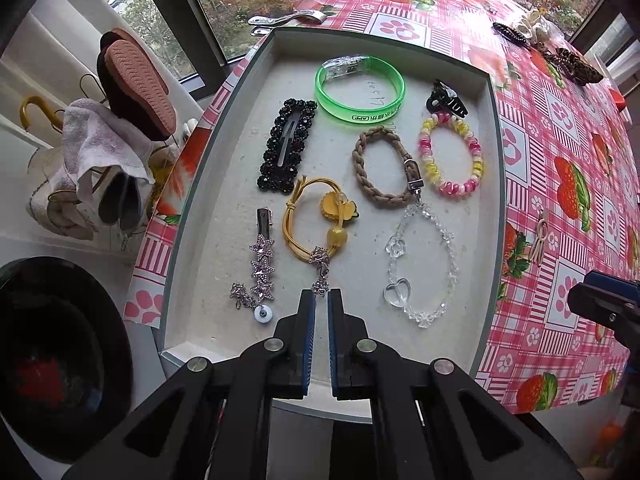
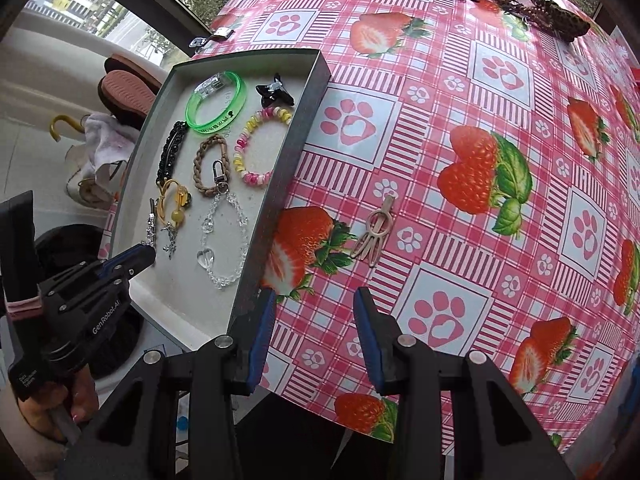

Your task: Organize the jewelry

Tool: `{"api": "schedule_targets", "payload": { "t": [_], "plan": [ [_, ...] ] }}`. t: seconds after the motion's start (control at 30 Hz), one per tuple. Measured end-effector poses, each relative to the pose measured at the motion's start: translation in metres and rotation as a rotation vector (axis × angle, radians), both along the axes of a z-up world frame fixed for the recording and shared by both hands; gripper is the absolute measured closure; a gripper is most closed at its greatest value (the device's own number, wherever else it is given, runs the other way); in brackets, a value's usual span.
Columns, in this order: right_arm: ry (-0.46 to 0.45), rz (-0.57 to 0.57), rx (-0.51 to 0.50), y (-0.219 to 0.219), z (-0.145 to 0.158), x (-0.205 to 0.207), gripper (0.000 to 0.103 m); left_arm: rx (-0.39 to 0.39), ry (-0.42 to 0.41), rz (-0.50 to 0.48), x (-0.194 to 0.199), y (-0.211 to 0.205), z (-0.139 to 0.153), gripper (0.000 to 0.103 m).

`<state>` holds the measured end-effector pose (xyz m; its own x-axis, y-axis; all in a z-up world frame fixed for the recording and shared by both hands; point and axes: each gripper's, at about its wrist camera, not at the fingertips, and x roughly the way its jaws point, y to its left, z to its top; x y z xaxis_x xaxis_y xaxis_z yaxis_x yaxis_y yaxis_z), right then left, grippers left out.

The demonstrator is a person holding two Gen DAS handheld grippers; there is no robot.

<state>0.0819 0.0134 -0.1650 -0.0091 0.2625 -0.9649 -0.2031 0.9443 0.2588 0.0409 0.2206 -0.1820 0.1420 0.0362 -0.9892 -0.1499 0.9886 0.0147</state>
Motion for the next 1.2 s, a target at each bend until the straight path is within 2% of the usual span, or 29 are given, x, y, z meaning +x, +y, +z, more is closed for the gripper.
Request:
{"api": "schedule_targets", "payload": {
  "t": [0.27, 0.3, 0.33, 0.37, 0.4, 0.43, 0.53, 0.77, 1.2],
  "plan": [
    [0.0, -0.031, 0.0, -0.01, 0.005, -0.006, 0.06, -0.001, -0.003, -0.001, -0.002, -0.001, 0.005, 0.091],
    [-0.002, -0.03, 0.001, -0.009, 0.006, -0.007, 0.06, -0.001, -0.003, -0.002, -0.002, -0.001, 0.005, 0.088],
    [-0.005, -0.027, 0.002, -0.008, 0.007, -0.008, 0.06, 0.004, -0.004, -0.001, -0.003, -0.001, 0.006, 0.049],
    [-0.008, -0.024, 0.004, -0.006, 0.008, -0.008, 0.06, 0.017, -0.007, 0.005, -0.003, 0.0, 0.008, 0.019],
    [-0.011, -0.022, 0.006, -0.004, 0.01, -0.008, 0.06, 0.045, -0.034, 0.023, -0.005, 0.001, 0.013, 0.0],
    [-0.015, -0.02, 0.008, -0.002, 0.011, -0.008, 0.06, 0.055, -0.063, 0.022, -0.007, 0.001, 0.019, 0.0],
    [-0.026, -0.009, 0.012, 0.006, 0.015, -0.007, 0.06, 0.045, -0.073, 0.011, -0.008, 0.002, 0.025, 0.0],
    [-0.037, 0.024, 0.015, 0.023, 0.02, -0.005, 0.06, 0.061, -0.071, 0.015, -0.013, 0.007, 0.027, 0.0],
    [-0.065, 0.074, -0.001, 0.041, 0.034, -0.003, 0.06, 0.039, -0.073, 0.027, -0.024, 0.014, 0.038, 0.0]
  ]
}}
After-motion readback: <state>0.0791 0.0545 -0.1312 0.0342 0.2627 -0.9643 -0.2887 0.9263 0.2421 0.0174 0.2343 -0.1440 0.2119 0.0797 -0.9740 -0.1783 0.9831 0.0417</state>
